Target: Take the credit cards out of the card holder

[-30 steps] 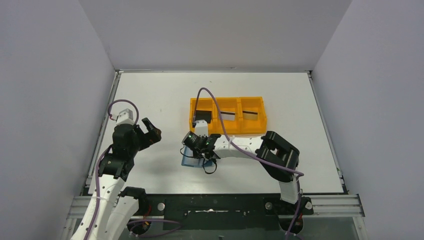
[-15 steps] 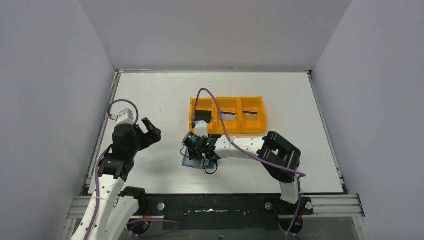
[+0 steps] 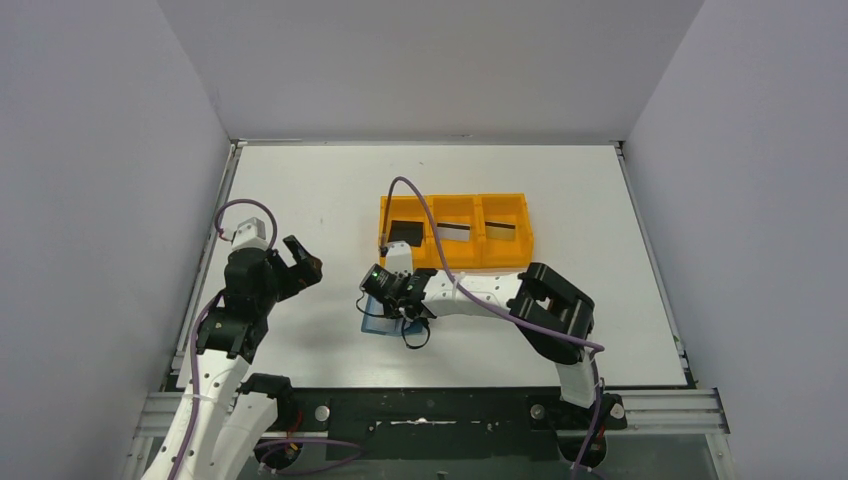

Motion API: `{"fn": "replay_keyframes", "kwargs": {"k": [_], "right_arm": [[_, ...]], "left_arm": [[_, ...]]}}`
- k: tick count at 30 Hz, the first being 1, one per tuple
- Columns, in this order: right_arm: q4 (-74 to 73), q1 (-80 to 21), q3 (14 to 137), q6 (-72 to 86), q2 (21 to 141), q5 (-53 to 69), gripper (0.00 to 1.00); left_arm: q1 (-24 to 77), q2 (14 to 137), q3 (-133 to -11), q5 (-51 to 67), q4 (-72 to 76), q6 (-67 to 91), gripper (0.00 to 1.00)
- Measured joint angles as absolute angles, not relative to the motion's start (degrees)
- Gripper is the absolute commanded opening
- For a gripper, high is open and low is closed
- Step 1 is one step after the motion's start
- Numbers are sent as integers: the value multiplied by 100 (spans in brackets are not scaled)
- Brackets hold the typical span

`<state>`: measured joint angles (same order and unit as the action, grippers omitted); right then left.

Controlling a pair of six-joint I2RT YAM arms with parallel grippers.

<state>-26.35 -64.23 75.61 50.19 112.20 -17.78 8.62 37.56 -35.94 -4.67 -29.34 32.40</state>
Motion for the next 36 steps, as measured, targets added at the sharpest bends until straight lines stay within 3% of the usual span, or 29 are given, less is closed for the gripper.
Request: {"fn": "replay_keyframes", "kwargs": {"k": [8, 14, 17, 29, 36], "right_arm": [[-2263, -6414, 7282, 4748, 11054, -1634, 1], [-1942, -6412, 6818, 4425, 10558, -1194, 44], [-1955, -6412, 6956, 4379, 10532, -1151, 55], [-2797, -6654, 7714, 5286, 11122, -1640, 62], [-3013, -6799, 7883, 5590, 11397, -1925, 47]], "left_arm": [[862, 3778, -3594, -423, -2932, 3238, 96], [864, 3826, -3594, -419, -2932, 3238, 96], [862, 3815, -3594, -427, -2934, 3240, 95], [864, 3483, -3594, -707, -2945, 3260, 95], [867, 3286, -3594, -862, -2956, 3280, 96]]}}
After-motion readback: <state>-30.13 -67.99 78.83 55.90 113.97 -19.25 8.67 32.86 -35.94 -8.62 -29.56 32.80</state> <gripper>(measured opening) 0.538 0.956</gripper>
